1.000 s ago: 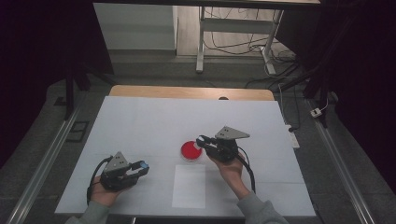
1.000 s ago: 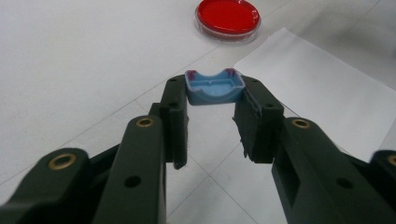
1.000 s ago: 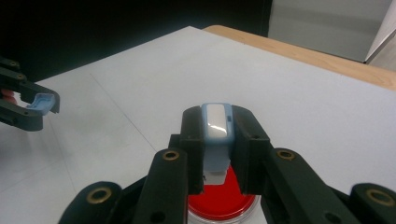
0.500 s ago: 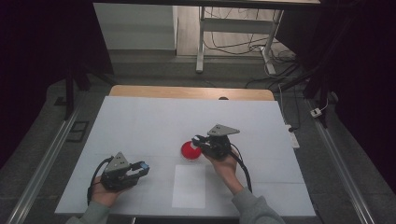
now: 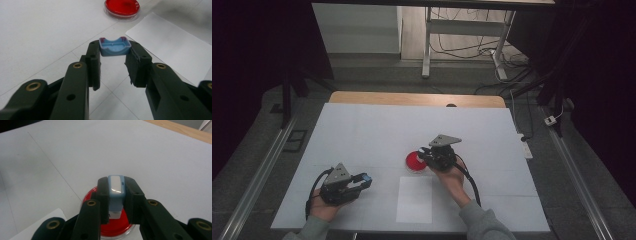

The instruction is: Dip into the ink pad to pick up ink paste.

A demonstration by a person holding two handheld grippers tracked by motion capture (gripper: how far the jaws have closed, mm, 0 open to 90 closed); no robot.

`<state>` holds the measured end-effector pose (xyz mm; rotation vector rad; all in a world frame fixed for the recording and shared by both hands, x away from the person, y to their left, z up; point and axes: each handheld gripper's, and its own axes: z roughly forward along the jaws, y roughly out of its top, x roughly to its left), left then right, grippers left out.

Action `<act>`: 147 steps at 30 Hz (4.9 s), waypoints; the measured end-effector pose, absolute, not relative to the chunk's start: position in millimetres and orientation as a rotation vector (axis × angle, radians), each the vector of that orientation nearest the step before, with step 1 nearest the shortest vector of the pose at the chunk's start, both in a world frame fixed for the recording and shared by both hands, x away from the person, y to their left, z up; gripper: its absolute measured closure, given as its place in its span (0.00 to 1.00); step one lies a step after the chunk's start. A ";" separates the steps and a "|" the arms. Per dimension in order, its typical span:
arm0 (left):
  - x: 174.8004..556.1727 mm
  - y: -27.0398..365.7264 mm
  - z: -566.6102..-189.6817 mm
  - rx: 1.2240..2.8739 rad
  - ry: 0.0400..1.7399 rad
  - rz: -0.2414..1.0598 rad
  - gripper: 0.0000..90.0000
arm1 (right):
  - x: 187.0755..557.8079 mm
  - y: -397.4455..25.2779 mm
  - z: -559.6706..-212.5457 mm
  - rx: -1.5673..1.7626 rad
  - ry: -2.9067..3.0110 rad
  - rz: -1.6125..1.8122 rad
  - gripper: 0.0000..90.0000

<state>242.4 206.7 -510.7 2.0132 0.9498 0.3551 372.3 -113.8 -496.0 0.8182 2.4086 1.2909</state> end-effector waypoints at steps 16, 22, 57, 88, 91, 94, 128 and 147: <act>242.6 207.0 -511.2 2.015 0.950 0.353 0.73 | 374.0 -111.8 -503.0 0.814 2.428 1.245 0.84; 242.3 207.3 -510.7 2.013 0.950 0.352 0.73 | 374.4 -112.2 -503.1 0.822 2.434 1.241 0.84; 242.3 208.3 -510.3 2.010 0.949 0.359 0.73 | 370.9 -112.2 -498.2 0.811 2.416 1.258 0.84; 242.7 206.7 -511.1 2.015 0.949 0.356 0.73 | 367.9 -103.9 -499.7 0.778 2.443 1.277 0.84; 242.8 206.6 -511.3 2.016 0.948 0.356 0.73 | 367.8 -103.2 -500.4 0.776 2.451 1.262 0.84; 242.8 206.6 -511.2 2.018 0.947 0.356 0.73 | 368.5 -102.4 -502.1 0.778 2.456 1.259 0.84; 242.6 206.0 -511.1 2.018 0.945 0.358 0.73 | 368.6 -101.0 -503.2 0.788 2.465 1.242 0.84; 243.2 205.3 -511.7 2.022 0.945 0.357 0.73 | 367.9 -107.1 -495.8 0.801 2.435 1.283 0.84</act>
